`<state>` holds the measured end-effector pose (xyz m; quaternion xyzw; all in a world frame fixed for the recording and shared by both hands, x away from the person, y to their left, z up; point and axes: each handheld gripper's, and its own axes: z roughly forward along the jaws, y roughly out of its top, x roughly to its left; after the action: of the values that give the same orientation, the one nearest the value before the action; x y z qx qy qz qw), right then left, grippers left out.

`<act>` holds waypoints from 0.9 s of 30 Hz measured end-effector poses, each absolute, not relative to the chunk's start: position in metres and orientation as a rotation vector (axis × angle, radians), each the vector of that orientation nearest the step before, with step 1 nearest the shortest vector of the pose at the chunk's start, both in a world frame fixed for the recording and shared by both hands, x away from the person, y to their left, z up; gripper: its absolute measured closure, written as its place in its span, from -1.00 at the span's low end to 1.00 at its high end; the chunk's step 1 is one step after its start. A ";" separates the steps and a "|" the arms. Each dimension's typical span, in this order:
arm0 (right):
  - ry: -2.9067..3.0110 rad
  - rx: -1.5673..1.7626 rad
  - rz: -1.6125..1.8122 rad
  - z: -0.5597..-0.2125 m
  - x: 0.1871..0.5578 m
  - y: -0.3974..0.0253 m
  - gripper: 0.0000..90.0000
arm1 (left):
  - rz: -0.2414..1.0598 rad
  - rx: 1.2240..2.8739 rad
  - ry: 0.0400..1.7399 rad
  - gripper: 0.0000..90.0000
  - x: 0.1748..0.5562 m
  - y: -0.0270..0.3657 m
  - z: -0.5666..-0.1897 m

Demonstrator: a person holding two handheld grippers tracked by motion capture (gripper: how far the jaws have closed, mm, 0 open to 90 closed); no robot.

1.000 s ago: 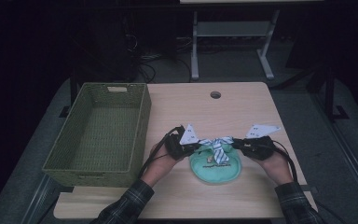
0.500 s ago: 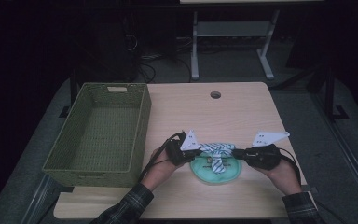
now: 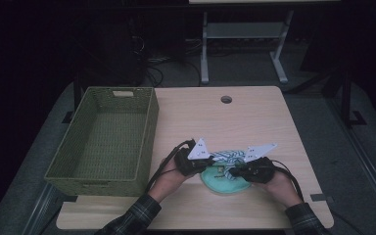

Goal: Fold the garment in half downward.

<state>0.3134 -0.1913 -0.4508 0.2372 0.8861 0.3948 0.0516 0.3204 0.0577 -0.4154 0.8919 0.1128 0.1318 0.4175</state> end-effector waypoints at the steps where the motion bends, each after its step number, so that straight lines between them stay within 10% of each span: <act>1: 2.696 0.734 1.182 -0.453 0.315 -0.191 1.00 | 0.299 2.235 0.270 0.83 0.318 0.058 -0.416; 14: 2.670 0.800 1.151 -0.455 0.311 -0.214 0.99 | 0.164 2.263 0.194 0.75 0.303 0.038 -0.436; 27: 2.585 0.897 1.161 -0.447 0.310 -0.246 0.94 | 0.164 2.185 0.231 0.20 0.308 0.048 -0.418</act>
<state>0.3097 -0.2462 -0.4467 0.3006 0.8666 0.3892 0.0844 0.3077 0.0484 -0.4178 0.8845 0.0935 0.0663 0.4523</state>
